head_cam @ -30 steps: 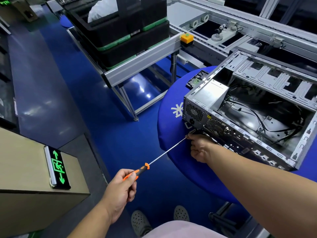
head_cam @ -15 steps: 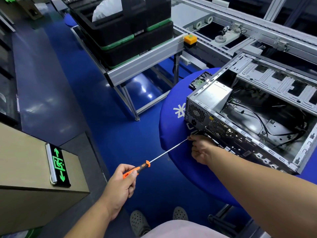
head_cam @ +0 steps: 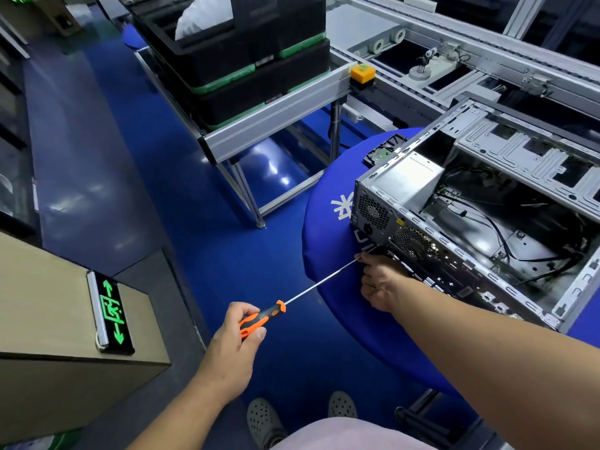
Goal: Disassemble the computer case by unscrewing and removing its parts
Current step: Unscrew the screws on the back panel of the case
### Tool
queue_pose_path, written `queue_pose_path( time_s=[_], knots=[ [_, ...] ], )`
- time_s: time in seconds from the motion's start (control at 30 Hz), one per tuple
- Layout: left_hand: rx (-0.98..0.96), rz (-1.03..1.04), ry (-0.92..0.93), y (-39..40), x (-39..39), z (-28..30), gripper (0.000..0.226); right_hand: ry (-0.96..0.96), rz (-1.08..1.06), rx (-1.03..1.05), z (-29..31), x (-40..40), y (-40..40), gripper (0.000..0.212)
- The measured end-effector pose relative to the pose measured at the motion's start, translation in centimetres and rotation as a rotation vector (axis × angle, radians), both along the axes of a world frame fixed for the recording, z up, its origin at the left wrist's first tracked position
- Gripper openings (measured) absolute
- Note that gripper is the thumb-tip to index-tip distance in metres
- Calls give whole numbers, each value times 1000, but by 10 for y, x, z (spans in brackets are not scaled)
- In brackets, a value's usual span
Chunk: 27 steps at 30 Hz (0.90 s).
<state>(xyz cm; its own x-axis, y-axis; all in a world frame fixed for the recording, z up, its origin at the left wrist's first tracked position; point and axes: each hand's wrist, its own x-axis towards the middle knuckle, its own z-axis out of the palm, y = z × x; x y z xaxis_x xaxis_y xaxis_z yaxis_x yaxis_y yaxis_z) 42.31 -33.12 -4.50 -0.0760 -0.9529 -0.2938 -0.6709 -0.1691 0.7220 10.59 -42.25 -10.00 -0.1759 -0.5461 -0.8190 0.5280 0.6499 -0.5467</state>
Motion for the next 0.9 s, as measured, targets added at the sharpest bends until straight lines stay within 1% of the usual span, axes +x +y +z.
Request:
queue_pose_path(
  time_s=[0.13,0.2,0.33,0.4,0.5,0.6,0.67,0.73,0.8,0.9],
  knots=[
    [141,47,222,-4,3,-2,4,-1,3,-23,4,3,1,19],
    [218,93,306,-4,3,-3,16,2,3,-27,6,4,2,20],
    [454,284,492,-6,0,-2,41,18,-7,-31,7,4,2,23],
    [538,368,533,-7,-1,-2,49,17,-10,-30,6,4,3,22],
    [636,453,534,-10,-5,3,61,20,-13,-26,3,4,2,22],
    [702,486,510,-13,-7,6,65,20,-15,-22,1,3,0,22],
    [650,441,451,-14,-8,6,65,16,-15,-17,0,3,-1,23],
    [523,336,340,-13,-9,5,58,16,-20,-7,0,3,-1,24],
    [381,224,234,-12,-9,3,42,23,-25,5,1,4,-3,25],
    [167,91,39,-9,-5,-2,7,40,-29,26,4,7,-5,27]
  ],
)
